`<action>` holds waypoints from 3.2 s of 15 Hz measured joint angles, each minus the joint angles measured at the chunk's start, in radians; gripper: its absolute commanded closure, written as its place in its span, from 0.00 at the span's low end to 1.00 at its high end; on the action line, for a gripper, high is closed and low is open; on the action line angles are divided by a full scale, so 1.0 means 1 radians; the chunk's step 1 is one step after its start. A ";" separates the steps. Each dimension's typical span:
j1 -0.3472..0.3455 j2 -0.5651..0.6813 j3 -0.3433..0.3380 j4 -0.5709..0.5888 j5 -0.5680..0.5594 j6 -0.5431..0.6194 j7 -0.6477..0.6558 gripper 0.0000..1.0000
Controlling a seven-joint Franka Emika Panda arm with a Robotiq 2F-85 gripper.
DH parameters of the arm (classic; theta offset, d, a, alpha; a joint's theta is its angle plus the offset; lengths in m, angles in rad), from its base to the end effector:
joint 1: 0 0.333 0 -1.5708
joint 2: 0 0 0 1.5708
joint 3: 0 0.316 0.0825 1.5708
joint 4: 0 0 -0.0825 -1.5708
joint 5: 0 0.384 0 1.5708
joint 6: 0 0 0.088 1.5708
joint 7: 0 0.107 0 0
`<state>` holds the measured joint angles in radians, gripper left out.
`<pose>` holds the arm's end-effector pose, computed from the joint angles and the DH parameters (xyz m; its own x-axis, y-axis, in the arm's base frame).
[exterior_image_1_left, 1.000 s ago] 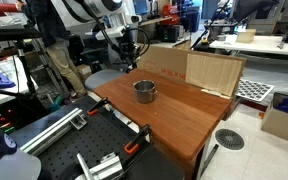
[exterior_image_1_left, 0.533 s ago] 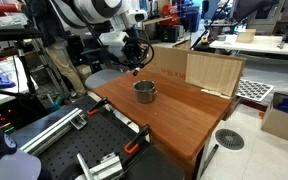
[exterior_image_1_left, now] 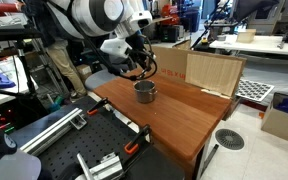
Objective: Put the marker in the silver pot
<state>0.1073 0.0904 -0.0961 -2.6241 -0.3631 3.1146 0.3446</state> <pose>0.4622 0.0349 0.2583 0.9198 0.0324 0.3911 0.0247 -0.9994 0.0247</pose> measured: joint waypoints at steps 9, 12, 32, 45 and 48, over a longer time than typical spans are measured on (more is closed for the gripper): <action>0.089 0.089 -0.145 0.045 -0.205 0.005 0.186 0.94; 0.173 0.122 -0.200 0.074 -0.270 0.005 0.267 0.94; 0.516 0.307 -0.476 0.141 -0.391 0.008 0.511 0.12; 0.554 0.236 -0.532 0.096 -0.391 0.197 0.535 0.12; 0.554 0.192 -0.532 0.065 -0.391 0.207 0.535 0.12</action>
<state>0.6615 0.2824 -0.6282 -2.5591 -0.7540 3.3217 0.8798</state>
